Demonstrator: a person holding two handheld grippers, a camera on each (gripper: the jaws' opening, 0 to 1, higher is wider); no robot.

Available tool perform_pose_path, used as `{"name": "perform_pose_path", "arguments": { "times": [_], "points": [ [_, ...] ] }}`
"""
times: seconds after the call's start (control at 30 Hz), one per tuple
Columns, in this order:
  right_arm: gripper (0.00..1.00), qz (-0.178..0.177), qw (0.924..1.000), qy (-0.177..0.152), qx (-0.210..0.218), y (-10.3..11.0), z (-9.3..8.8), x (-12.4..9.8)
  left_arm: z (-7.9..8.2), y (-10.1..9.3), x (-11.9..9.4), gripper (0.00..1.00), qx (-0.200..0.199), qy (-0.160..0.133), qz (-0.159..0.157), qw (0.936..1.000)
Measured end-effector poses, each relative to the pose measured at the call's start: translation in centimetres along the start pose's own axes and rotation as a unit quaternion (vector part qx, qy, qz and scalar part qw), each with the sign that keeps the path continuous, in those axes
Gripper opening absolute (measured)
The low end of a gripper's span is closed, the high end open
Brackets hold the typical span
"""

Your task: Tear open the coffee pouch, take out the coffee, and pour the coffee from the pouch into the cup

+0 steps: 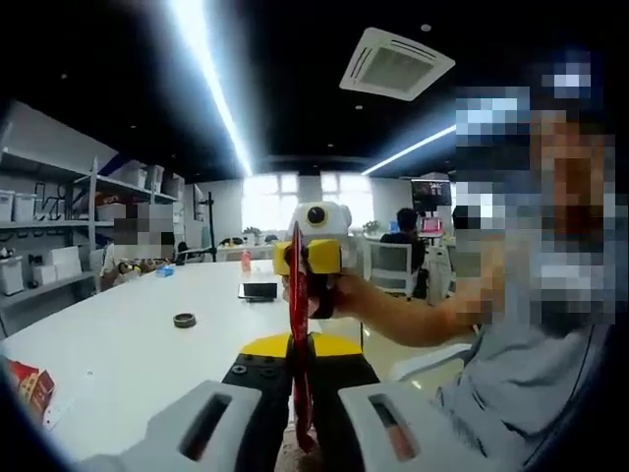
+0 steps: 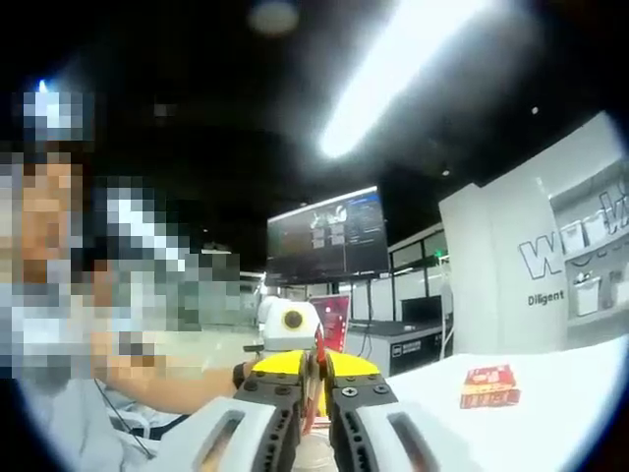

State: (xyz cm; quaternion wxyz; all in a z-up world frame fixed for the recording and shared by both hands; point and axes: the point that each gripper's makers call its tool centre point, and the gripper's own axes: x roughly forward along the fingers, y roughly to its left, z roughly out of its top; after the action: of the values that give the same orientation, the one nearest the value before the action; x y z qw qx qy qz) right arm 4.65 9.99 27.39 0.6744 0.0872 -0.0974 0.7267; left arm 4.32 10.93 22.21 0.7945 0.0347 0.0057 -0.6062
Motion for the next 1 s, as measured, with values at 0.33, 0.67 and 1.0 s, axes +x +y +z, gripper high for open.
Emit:
{"name": "perform_pose_path", "arguments": {
  "times": [0.33, 0.67, 1.0],
  "points": [
    [0.03, -0.002, 1.0, -0.007, 0.002, -0.12, 0.13, -0.48, 0.09, -0.03, 0.18, 0.16, -0.008, 0.001, 0.003, 1.0],
    [0.09, 0.008, 0.9999, -0.007, 0.001, 0.19, 0.16, -0.25, 0.08, -0.16, -0.16, 0.08, 0.007, 0.003, 0.005, 1.0],
    [0.04, 0.009, 1.0, 0.001, 0.0, 0.05, -0.48, 0.18, 0.13, -0.15, -0.15, 0.06, 0.006, 0.004, 0.0, 1.0]
  ]
}}
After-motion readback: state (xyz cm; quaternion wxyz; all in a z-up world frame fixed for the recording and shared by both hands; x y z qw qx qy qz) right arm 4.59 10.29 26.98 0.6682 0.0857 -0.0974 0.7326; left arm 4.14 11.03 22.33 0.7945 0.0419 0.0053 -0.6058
